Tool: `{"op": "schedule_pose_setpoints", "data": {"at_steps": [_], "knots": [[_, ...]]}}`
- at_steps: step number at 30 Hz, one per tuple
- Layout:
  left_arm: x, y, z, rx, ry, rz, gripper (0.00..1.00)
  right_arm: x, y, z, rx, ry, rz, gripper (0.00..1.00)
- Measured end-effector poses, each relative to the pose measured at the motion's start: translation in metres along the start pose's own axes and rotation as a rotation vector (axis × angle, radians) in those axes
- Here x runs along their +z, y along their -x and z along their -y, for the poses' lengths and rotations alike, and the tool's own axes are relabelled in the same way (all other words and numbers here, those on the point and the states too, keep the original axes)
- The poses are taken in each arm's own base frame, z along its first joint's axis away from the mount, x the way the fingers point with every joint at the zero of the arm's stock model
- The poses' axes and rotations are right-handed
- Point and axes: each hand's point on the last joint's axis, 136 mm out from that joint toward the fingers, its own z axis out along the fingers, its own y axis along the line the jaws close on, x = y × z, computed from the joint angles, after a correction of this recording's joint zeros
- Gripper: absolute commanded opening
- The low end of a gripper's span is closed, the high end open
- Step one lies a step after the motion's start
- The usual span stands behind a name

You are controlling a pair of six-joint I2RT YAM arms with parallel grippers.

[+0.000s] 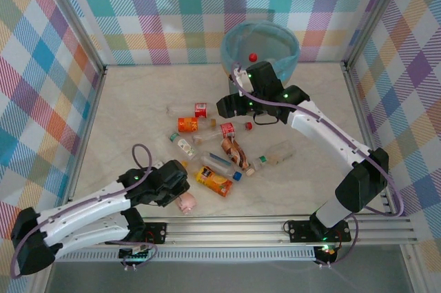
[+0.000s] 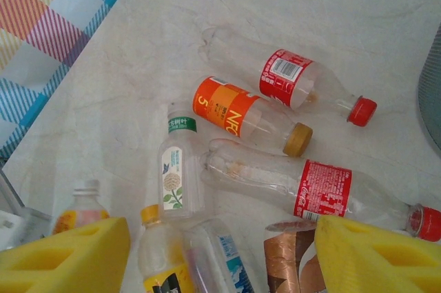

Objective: Put the plastic bottles in the bin

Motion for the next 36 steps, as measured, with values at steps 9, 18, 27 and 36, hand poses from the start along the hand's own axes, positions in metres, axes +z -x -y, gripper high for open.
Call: {"op": "schedule_pose_setpoints", "data": {"at_steps": [9, 18, 27, 36], "knots": [[-0.136, 0.09, 0.06, 0.244, -0.139, 0.429, 0.53, -0.045, 0.053, -0.046, -0.062, 0.146, 0.138, 0.71], [-0.196, 0.124, 0.146, 0.709, -0.146, 0.681, 0.54, -0.117, 0.089, -0.092, -0.196, 0.264, 0.318, 0.73], [-0.203, 0.086, 0.211, 1.082, -0.392, 0.664, 0.53, -0.18, 0.092, -0.13, -0.334, 0.381, 0.415, 0.74], [-0.207, 0.053, 0.234, 1.214, -0.588, 0.604, 0.55, -0.179, 0.075, -0.143, -0.359, 0.489, 0.346, 0.65]]}}
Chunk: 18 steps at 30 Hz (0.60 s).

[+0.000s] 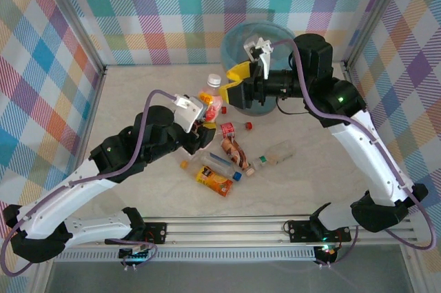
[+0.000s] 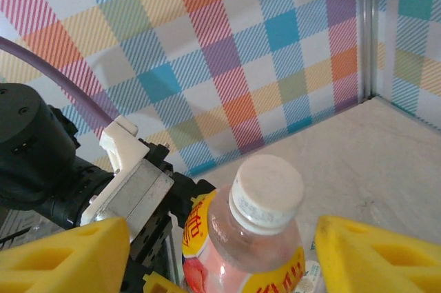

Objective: Put the plastic bottles in the bin

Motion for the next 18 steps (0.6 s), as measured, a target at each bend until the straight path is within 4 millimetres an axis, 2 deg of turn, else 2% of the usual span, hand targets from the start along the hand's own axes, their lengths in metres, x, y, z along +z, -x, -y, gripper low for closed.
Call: {"op": "schedule_pose_setpoints", "data": {"at_steps": [7, 12, 15, 18], "knots": [[0.008, -0.01, 0.012, 0.001, -0.066, -0.022, 0.55, 0.013, -0.009, 0.006, 0.032, 0.038, -0.034, 0.56], [0.009, -0.007, 0.019, 0.001, -0.099, -0.014, 0.54, 0.022, -0.017, 0.01, 0.055, 0.06, -0.06, 0.59], [0.009, -0.005, 0.021, 0.0, -0.112, -0.005, 0.54, 0.023, -0.019, 0.011, 0.061, 0.059, -0.068, 0.51], [0.009, -0.005, 0.021, 0.0, -0.112, -0.004, 0.55, 0.023, -0.021, 0.011, 0.064, 0.061, -0.075, 0.37]]}}
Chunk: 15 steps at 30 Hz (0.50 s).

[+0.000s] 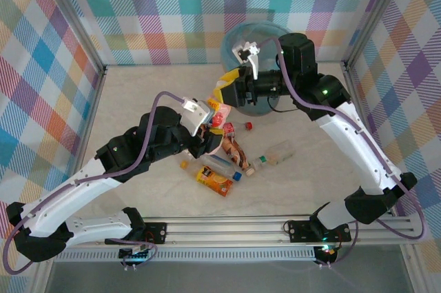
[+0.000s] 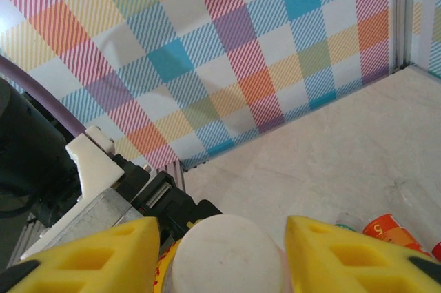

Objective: Put the plastic bottles in the bin

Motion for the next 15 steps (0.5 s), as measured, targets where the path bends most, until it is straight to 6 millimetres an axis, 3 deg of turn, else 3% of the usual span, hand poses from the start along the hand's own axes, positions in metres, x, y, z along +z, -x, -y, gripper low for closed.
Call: {"op": "schedule_pose_setpoints", "data": {"at_steps": [4, 10, 15], "knots": [[0.0, 0.0, 0.0, 0.003, 0.0, -0.001, 0.59, 0.001, -0.001, 0.0, 0.008, 0.002, -0.004, 0.3], [0.0, 0.001, -0.004, 0.004, 0.023, 0.009, 0.87, 0.0, -0.001, 0.007, 0.012, -0.041, -0.005, 0.19], [-0.007, 0.012, -0.014, -0.024, 0.08, 0.079, 0.96, -0.008, 0.022, 0.015, -0.043, -0.138, 0.032, 0.17]]}}
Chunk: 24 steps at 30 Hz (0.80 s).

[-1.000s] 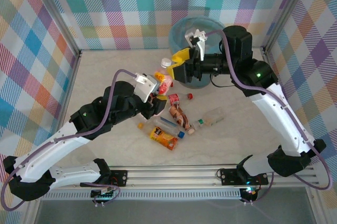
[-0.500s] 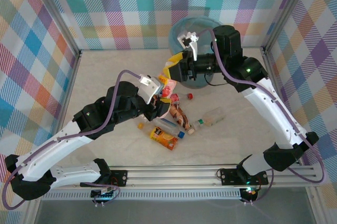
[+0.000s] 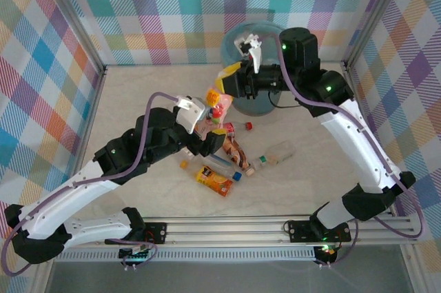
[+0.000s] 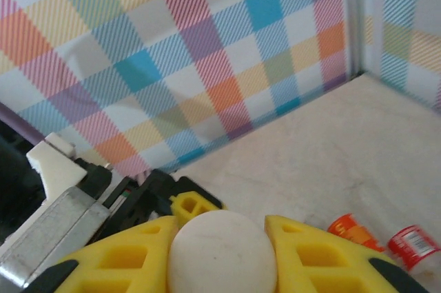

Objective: Put the plastic bottles in the bin

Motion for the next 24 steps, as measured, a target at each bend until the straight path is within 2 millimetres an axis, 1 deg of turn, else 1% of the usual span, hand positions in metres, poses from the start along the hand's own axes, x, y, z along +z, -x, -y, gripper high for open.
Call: {"op": "schedule_pose_setpoints", "data": {"at_steps": [3, 6, 7, 9, 10, 12, 13, 14, 15, 16, 18, 21, 22, 23, 24], "knots": [[-0.009, 0.017, -0.006, -0.023, 0.029, 0.074, 0.96, -0.007, 0.024, 0.011, -0.058, -0.094, 0.049, 0.17], [-0.019, 0.034, -0.013, -0.05, 0.063, 0.143, 0.96, -0.017, 0.055, 0.03, -0.137, -0.235, 0.12, 0.18], [-0.021, 0.038, -0.015, -0.057, 0.074, 0.156, 0.96, -0.018, 0.062, 0.039, -0.159, -0.285, 0.134, 0.18], [-0.025, 0.048, -0.019, -0.073, 0.095, 0.184, 0.96, -0.024, 0.08, 0.063, -0.208, -0.411, 0.17, 0.18], [-0.027, 0.053, -0.021, -0.083, 0.105, 0.196, 0.96, -0.025, 0.088, 0.078, -0.231, -0.477, 0.186, 0.18], [-0.03, 0.06, -0.024, -0.096, 0.118, 0.214, 0.95, -0.029, 0.101, 0.116, -0.265, -0.624, 0.205, 0.17], [-0.031, 0.063, -0.025, -0.101, 0.123, 0.219, 0.96, -0.029, 0.104, 0.133, -0.271, -0.682, 0.207, 0.17], [-0.032, 0.064, -0.025, -0.106, 0.128, 0.222, 0.96, -0.03, 0.107, 0.155, -0.277, -0.754, 0.207, 0.17], [-0.032, 0.064, -0.026, -0.112, 0.133, 0.224, 0.96, -0.031, 0.108, 0.177, -0.276, -0.816, 0.203, 0.17], [-0.033, 0.064, -0.027, -0.118, 0.137, 0.224, 0.96, -0.03, 0.105, 0.194, -0.269, -0.857, 0.194, 0.18], [-0.032, 0.062, -0.029, -0.125, 0.149, 0.218, 0.96, -0.028, 0.091, 0.235, -0.232, -0.929, 0.153, 0.19], [-0.032, 0.058, -0.033, -0.132, 0.169, 0.202, 0.96, -0.023, 0.06, 0.275, -0.148, -0.951, 0.082, 0.21], [-0.032, 0.057, -0.034, -0.136, 0.176, 0.2, 0.96, -0.022, 0.049, 0.283, -0.113, -0.947, 0.062, 0.21], [-0.032, 0.055, -0.035, -0.14, 0.183, 0.196, 0.95, -0.022, 0.048, 0.29, -0.096, -0.941, 0.078, 0.22], [-0.032, 0.054, -0.036, -0.144, 0.19, 0.192, 0.96, -0.023, 0.043, 0.295, -0.068, -0.929, 0.076, 0.22]]}}
